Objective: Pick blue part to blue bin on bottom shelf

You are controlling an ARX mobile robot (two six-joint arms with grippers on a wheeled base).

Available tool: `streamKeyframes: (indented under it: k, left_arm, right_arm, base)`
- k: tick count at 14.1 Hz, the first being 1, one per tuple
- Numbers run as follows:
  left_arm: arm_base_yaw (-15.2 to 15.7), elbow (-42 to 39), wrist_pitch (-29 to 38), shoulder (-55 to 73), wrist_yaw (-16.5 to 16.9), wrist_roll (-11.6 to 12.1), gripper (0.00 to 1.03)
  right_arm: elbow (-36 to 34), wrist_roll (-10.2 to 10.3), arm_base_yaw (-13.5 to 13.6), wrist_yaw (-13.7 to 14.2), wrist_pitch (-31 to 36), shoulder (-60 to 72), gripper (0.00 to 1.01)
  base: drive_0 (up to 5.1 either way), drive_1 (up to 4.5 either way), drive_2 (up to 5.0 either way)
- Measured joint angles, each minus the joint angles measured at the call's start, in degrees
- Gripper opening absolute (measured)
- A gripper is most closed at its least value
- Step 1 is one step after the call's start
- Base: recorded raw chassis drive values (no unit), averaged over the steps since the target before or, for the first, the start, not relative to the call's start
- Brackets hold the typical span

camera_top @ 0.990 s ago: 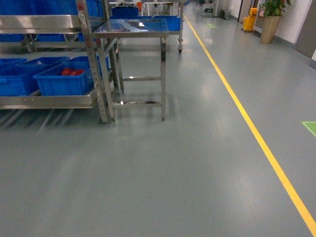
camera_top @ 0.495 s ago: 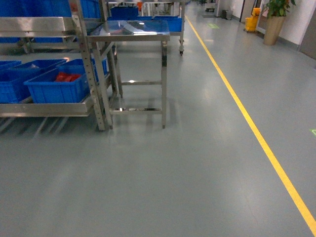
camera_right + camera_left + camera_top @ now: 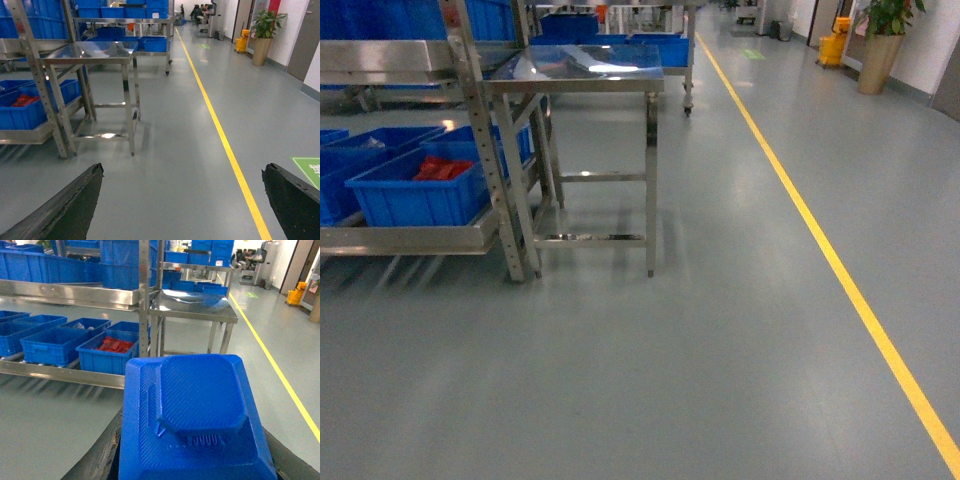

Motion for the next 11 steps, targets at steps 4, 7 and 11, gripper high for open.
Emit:
streamKeyframes:
  k: [4,7,11]
  left_arm:
    - [0.02,0.0,0.0,-0.07,-0.02,0.02,0.44]
    - [0.02,0.0,0.13,-0.09,0.0,0.0,0.44]
    - [0.0,0.0,0.2,-0.02,-0.02,0.0,0.44]
  right_arm:
    - [-0.02,0.0,0.0,-0.02,0.09,0.0,0.98]
    - [-0.02,0.0,0.0,0.0,0.04,0.0,0.98]
    - [-0.02,0.0,0.0,0.0,0.02,0.0,0.98]
  base:
    - [0.0,4.02,-4.0]
    - [0.0,4.02,-4.0]
    - [-0.1,3.95,-4.1]
